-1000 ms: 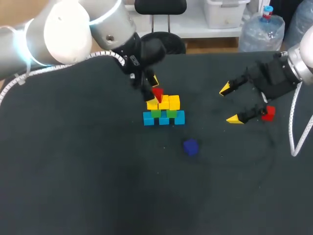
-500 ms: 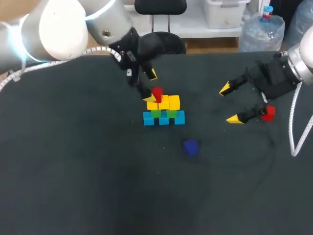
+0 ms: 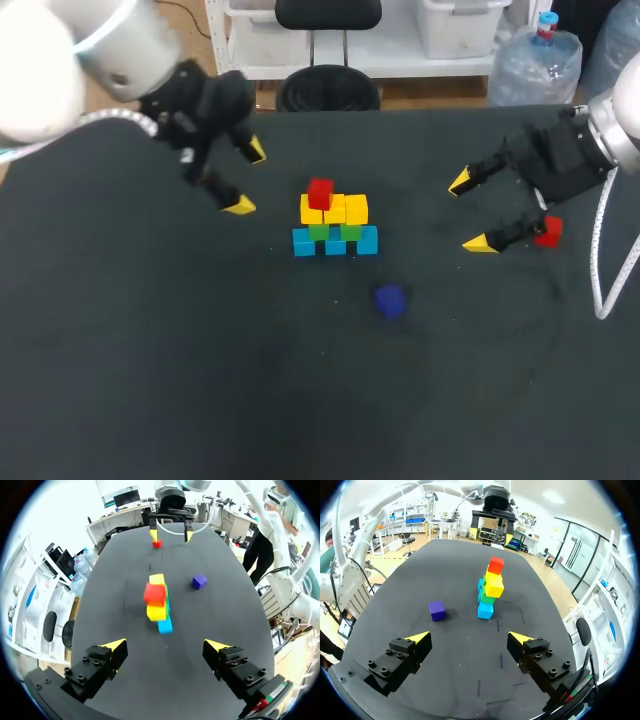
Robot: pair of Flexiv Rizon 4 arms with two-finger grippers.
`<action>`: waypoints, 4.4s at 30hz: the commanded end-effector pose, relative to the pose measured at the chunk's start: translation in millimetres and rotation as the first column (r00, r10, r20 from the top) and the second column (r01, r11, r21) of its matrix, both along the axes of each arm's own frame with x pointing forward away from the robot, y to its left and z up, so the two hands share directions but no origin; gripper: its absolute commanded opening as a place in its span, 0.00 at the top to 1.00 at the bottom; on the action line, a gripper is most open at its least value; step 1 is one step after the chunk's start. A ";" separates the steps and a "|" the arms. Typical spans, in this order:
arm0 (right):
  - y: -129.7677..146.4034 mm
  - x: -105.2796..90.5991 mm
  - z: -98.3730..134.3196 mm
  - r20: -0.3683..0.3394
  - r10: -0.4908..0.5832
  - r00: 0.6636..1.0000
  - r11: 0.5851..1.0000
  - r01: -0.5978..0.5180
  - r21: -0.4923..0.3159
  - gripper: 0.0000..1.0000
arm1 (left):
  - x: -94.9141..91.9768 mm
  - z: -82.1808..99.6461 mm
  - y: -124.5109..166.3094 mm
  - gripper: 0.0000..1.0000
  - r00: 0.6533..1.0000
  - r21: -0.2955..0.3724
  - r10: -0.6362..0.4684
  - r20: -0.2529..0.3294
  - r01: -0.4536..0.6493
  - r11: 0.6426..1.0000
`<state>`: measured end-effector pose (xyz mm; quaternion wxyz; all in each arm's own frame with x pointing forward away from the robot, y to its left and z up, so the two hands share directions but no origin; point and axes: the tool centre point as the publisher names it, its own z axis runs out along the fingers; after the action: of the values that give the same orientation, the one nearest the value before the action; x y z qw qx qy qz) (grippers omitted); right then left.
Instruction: Place the blue cubes, place green cubes on the blue cubes, place the yellow cubes on the green cubes, then place the red cubes on the yellow cubes, and place purple cube on the red cubes.
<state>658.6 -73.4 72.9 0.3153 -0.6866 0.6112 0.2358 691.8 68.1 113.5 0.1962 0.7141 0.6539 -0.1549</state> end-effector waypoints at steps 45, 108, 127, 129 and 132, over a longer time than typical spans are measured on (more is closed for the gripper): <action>-5.7 13.1 -8.2 0.013 -0.076 0.997 0.997 0.077 -0.008 0.00 | -72.2 25.7 113.7 0.00 0.889 -0.307 0.455 0.055 -0.418 0.855; -161.6 26.6 -63.9 -0.213 -0.408 0.888 0.903 0.357 -0.239 0.00 | -72.2 25.7 113.7 0.00 0.889 -0.307 0.455 0.055 -0.418 0.855; -158.4 43.3 -74.6 -0.209 -0.389 0.897 0.909 0.337 -0.244 0.34 | -72.2 25.7 113.7 0.00 0.889 -0.307 0.455 0.055 -0.418 0.855; -157.6 44.1 -75.9 -0.210 -0.388 0.897 0.909 0.336 -0.246 0.26 | -72.2 25.7 113.7 0.00 0.889 -0.307 0.455 0.055 -0.418 0.855; -155.9 45.5 -77.2 -0.210 -0.384 0.899 0.910 0.331 -0.248 0.27 | -72.2 25.7 113.7 0.00 0.889 -0.307 0.455 0.055 -0.418 0.855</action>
<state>699.5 -230.9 -1.5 0.2008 -0.5543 0.7846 0.1920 620.0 180.8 140.5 0.3652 0.5191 0.7573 -0.1539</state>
